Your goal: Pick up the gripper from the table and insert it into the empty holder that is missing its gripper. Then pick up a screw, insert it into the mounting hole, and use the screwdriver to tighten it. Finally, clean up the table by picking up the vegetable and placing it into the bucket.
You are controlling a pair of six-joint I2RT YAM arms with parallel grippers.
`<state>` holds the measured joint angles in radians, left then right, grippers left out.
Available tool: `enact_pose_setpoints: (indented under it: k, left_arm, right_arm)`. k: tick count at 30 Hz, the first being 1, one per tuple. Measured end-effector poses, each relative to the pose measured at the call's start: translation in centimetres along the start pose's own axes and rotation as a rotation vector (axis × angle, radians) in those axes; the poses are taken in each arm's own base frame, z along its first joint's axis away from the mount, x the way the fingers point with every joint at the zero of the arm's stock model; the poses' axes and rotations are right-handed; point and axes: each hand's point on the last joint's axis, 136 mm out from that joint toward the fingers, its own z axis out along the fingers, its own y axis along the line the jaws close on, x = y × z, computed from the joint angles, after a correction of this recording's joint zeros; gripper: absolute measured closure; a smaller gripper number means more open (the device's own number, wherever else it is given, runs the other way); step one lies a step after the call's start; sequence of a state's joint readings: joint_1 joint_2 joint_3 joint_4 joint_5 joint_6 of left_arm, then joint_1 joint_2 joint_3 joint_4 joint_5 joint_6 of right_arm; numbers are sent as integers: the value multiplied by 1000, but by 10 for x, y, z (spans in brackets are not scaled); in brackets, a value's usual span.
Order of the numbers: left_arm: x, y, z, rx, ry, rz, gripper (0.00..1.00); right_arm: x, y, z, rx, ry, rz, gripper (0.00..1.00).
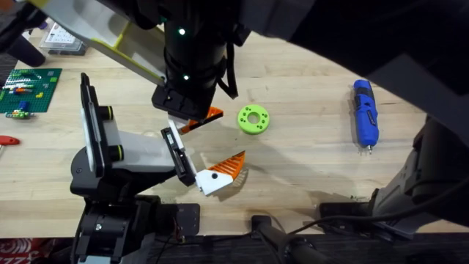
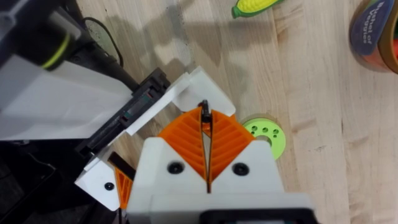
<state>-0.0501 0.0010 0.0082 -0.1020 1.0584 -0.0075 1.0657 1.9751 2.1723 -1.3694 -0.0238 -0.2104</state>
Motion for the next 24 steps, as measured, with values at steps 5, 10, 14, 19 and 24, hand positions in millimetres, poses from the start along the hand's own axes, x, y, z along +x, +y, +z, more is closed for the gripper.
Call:
enact_pose_setpoints:
  k: [5,10,14,19,24]
  left_arm:
    - [0,0,0,0,-1,0,14]
    - [0,0,0,-1,0,0,14]
    - [0,0,0,-1,-1,0,14]
    - [0,0,0,0,-1,0,14]
    - [0,0,0,0,-1,0,14]
  right_arm:
    - [6,1,0,-5,25,2,993]
    - [8,-2,-4,-2,23,9,993]
    - [6,-2,-14,6,-10,8,994]
    - [6,-2,-22,9,-27,8,993]
    - [6,-2,-21,9,-27,7,994]
